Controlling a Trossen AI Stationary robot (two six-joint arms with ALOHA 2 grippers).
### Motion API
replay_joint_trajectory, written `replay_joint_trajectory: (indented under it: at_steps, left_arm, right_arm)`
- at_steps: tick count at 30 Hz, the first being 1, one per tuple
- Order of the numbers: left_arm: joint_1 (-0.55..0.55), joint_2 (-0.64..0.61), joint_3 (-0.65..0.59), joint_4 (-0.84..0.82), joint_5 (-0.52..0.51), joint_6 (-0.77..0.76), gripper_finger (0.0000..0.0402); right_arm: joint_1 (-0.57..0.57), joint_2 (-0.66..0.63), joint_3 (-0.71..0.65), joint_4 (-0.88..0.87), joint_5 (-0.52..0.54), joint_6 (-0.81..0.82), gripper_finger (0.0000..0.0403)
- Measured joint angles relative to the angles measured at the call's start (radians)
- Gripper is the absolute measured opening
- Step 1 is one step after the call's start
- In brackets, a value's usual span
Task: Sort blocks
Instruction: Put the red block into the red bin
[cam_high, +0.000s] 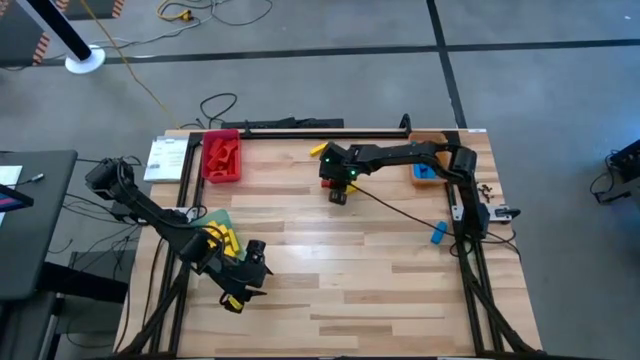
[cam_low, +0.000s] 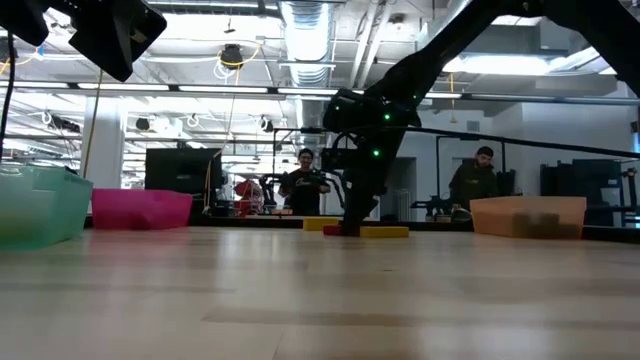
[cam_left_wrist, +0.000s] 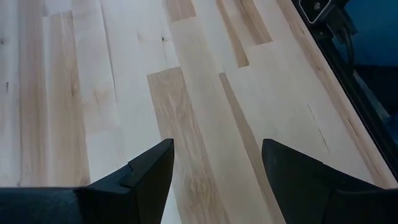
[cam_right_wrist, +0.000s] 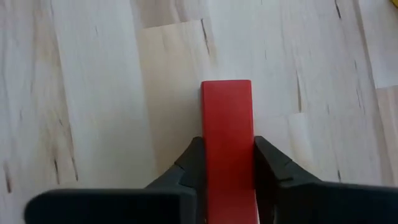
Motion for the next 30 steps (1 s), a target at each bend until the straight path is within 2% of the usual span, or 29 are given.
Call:
replay_joint_trajectory:
  at_steps: [3, 10, 30]
  left_arm:
    - [0.011, 0.000, 0.000, 0.012, -0.001, 0.002, 0.0238]
    - [0.038, 0.000, 0.000, 0.016, -0.004, 0.000, 0.0238]
    - [0.079, 0.000, 0.000, 0.011, -0.027, 0.035, 0.0238]
  right_arm:
    - [0.009, 0.003, 0.022, -0.024, 0.001, 0.017, 0.0083]
    - [0.057, 0.010, 0.076, -0.069, -0.005, -0.010, 0.0117]
    - [0.161, 0.007, 0.198, -0.149, -0.006, -0.044, 0.0113]
